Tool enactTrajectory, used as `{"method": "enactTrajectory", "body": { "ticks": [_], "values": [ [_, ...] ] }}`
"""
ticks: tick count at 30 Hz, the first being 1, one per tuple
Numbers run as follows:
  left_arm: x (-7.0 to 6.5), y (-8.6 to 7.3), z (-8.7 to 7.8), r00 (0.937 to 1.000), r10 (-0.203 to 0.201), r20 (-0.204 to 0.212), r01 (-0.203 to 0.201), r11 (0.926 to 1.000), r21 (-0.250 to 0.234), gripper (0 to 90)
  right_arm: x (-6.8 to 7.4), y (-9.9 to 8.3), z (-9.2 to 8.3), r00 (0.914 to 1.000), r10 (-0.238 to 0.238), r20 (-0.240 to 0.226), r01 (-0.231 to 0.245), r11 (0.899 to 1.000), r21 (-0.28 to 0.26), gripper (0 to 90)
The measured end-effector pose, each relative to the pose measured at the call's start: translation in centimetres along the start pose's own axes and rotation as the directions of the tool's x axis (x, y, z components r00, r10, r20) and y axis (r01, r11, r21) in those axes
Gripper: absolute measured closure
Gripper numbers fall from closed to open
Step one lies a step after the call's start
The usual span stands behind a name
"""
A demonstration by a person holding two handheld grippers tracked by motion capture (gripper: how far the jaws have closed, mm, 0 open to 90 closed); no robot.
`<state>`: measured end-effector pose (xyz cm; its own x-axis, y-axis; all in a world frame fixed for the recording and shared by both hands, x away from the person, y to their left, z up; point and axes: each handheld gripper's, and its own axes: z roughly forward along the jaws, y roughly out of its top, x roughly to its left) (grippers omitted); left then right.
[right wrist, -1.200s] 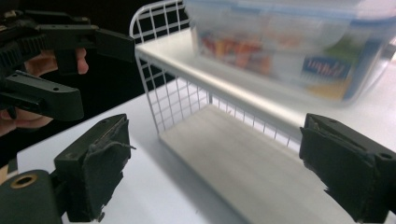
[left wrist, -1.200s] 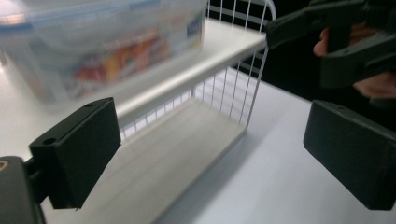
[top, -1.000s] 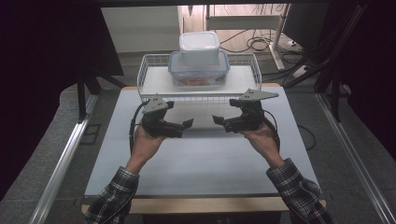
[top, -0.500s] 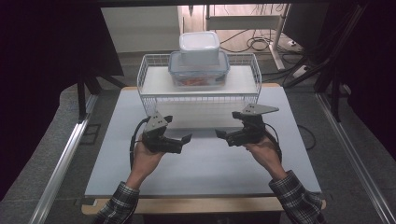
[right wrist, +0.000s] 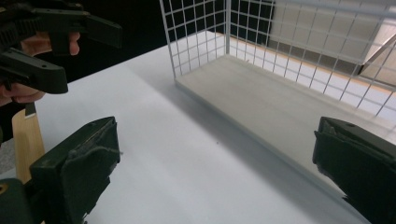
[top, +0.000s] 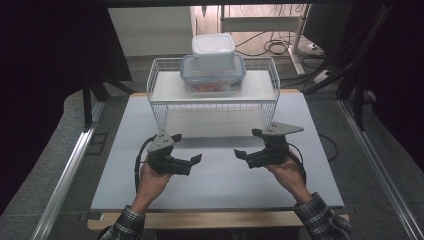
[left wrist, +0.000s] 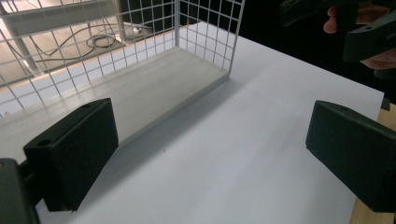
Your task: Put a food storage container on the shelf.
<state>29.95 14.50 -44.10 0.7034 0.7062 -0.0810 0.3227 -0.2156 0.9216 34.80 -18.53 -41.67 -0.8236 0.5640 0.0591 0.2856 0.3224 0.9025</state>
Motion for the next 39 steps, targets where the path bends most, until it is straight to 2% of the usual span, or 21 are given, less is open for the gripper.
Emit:
{"method": "enactTrajectory", "body": {
  "ticks": [5, 12, 17, 20, 30, 33, 39],
  "values": [
    [-0.1, -1.2, -0.6, 0.9999, 0.008, -0.012, -0.008, 0.9999, 0.009, 1.7, 0.2, -1.3, -0.3, 0.9997, -0.002, 0.024, 0.001, 0.999, 0.036, 0.0],
    [-0.2, -2.2, -1.3, 0.9999, -0.011, -0.008, 0.011, 0.9999, 0.008, 1.9, 0.4, -2.6, -1.7, 0.9992, 0.015, 0.036, -0.017, 0.999, 0.042, 0.0],
    [-0.5, -2.9, -1.4, 0.9991, 0.019, -0.038, -0.019, 0.9996, 0.02, 1.7, 0.5, -3.3, -2.2, 0.9989, 0.014, 0.044, -0.016, 0.999, 0.046, 0.0],
    [-0.5, -3.5, -1.5, 0.9988, 0.026, -0.04, -0.025, 0.9991, 0.036, 1.7, 0.5, -3.8, -2.5, 0.9985, 0.019, 0.051, -0.021, 0.999, 0.048, 0.0],
    [-0.4, -5.3, -1.7, 0.9976, 0.013, -0.069, -0.008, 0.998, 0.063, 1.7, 0.2, -5.8, -2.9, 0.997, 0.025, 0.074, -0.03, 0.997, 0.064, 0.0],
    [-0.3, -5.8, -1.8, 0.9964, 0.016, -0.084, -0.01, 0.9972, 0.075, 1.6, 0.1, -6.4, -2.9, 0.9963, 0.018, 0.084, -0.025, 0.996, 0.08, 0.0],
    [-0.3, -6.7, -2.1, 0.9936, 0.026, -0.11, -0.015, 0.9953, 0.096, 1.2, -0.3, -7.7, -3.1, 0.9948, 0.032, 0.097, -0.042, 0.994, 0.101, 0.0]
  ]
}}
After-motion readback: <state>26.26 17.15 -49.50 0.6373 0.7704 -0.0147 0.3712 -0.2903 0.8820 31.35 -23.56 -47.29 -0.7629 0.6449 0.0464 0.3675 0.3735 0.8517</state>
